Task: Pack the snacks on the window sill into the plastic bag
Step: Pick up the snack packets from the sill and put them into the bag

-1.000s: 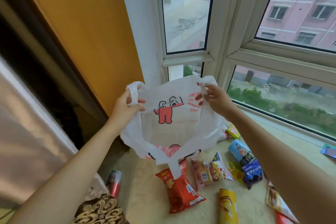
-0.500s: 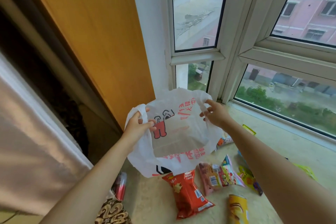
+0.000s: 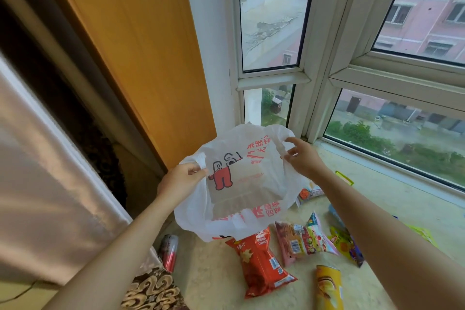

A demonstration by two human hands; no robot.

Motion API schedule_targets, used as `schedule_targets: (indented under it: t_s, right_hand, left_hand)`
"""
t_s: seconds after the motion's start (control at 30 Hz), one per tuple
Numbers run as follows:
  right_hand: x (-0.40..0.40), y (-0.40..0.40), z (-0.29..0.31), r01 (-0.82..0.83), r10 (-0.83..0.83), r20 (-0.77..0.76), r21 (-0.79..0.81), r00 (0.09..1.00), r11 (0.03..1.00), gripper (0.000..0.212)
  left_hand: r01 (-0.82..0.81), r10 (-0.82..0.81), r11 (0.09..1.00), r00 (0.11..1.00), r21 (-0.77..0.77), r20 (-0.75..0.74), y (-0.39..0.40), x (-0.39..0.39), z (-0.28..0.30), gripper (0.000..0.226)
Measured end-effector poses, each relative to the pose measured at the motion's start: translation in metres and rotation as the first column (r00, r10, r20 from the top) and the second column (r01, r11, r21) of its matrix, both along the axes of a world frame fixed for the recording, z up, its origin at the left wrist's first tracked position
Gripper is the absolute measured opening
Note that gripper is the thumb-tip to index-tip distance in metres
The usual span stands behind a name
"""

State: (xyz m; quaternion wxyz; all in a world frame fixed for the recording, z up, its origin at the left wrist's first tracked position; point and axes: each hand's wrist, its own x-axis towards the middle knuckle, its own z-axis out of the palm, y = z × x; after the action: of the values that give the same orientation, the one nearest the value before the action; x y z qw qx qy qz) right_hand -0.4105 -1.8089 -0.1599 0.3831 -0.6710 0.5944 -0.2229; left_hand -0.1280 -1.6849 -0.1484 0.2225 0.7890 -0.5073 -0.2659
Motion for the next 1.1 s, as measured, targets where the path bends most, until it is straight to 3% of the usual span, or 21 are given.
schedule_targets:
  t_s: [0.13, 0.2, 0.43, 0.63, 0.83, 0.97, 1.1]
  right_hand:
    - [-0.004, 0.008, 0.008, 0.006, -0.005, 0.031, -0.041, 1.0, 0.999, 0.04]
    - [-0.005, 0.014, 0.013, 0.006, -0.003, 0.033, -0.093, 0.999, 0.996, 0.032]
    - [0.0, 0.062, 0.019, -0.016, 0.037, 0.084, -0.241, 0.996, 0.97, 0.025]
    - [0.0, 0.121, -0.028, -0.196, 0.134, -0.184, -0.377, 0.974, 0.905, 0.029]
    - [-0.003, 0.168, -0.105, -0.389, 0.209, -0.373, -0.514, 0.904, 0.765, 0.038]
    - [-0.001, 0.192, -0.156, -0.475, 0.246, -0.467, -0.474, 0.849, 0.741, 0.047]
    - [-0.002, 0.21, -0.211, -0.509, 0.299, -0.495, -0.37, 0.816, 0.777, 0.05]
  left_hand:
    - [-0.01, 0.024, 0.999, 0.915, -0.037, 0.403, 0.006, -0.004, 0.017, 0.042]
    - [0.037, 0.023, 0.993, 0.87, -0.114, 0.492, 0.009, -0.012, 0.025, 0.04]
    - [0.271, -0.086, 0.927, 0.827, -0.26, 0.555, 0.025, -0.052, 0.003, 0.035]
    - [0.355, -0.197, 0.916, 0.806, -0.189, 0.558, 0.051, -0.068, -0.068, 0.042]
    - [0.368, -0.197, 0.913, 0.773, -0.174, 0.603, 0.093, -0.07, -0.131, 0.055]
    - [0.451, -0.284, 0.881, 0.749, -0.146, 0.599, 0.124, -0.079, -0.177, 0.056]
    - [0.543, -0.418, 0.836, 0.718, -0.073, 0.557, 0.143, -0.098, -0.221, 0.056]
